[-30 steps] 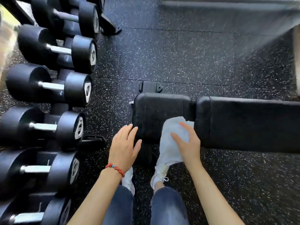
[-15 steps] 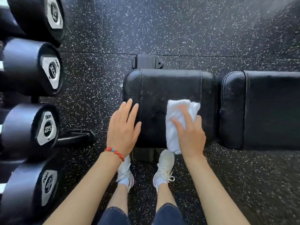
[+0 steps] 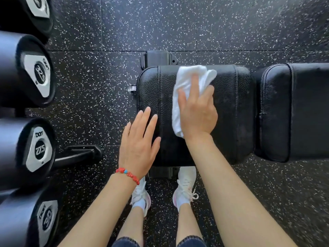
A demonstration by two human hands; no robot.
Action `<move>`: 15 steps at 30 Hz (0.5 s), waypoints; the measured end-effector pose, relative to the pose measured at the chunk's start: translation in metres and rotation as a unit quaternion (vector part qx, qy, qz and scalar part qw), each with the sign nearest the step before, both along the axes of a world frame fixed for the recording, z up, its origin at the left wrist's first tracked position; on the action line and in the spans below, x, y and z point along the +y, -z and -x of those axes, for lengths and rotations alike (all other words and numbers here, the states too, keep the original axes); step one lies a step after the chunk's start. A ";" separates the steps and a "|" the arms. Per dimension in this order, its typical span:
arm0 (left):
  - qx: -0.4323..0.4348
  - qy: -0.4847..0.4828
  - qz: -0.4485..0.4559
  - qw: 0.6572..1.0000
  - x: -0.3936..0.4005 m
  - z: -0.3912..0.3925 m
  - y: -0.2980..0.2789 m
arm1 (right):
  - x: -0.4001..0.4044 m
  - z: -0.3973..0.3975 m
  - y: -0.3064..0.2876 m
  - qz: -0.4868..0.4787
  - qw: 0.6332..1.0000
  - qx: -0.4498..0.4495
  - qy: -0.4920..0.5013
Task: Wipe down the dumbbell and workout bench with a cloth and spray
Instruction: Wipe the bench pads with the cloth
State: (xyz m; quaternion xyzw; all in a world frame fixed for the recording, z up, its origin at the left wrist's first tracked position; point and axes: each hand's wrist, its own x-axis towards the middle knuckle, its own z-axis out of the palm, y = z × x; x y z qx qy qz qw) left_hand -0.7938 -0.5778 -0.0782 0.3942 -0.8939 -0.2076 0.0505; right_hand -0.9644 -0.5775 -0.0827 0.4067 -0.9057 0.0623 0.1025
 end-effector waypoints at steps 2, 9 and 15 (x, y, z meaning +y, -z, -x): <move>0.007 0.008 -0.003 1.000 -0.002 -0.002 -0.001 | 0.008 -0.004 0.003 0.002 1.000 0.021 0.006; 0.023 0.028 -0.018 0.999 -0.009 -0.011 -0.005 | 0.071 -0.055 0.001 -0.021 1.000 0.011 -0.016; 0.023 0.042 -0.010 0.999 -0.011 -0.014 -0.006 | 0.003 -0.021 0.005 0.018 0.998 0.051 -0.026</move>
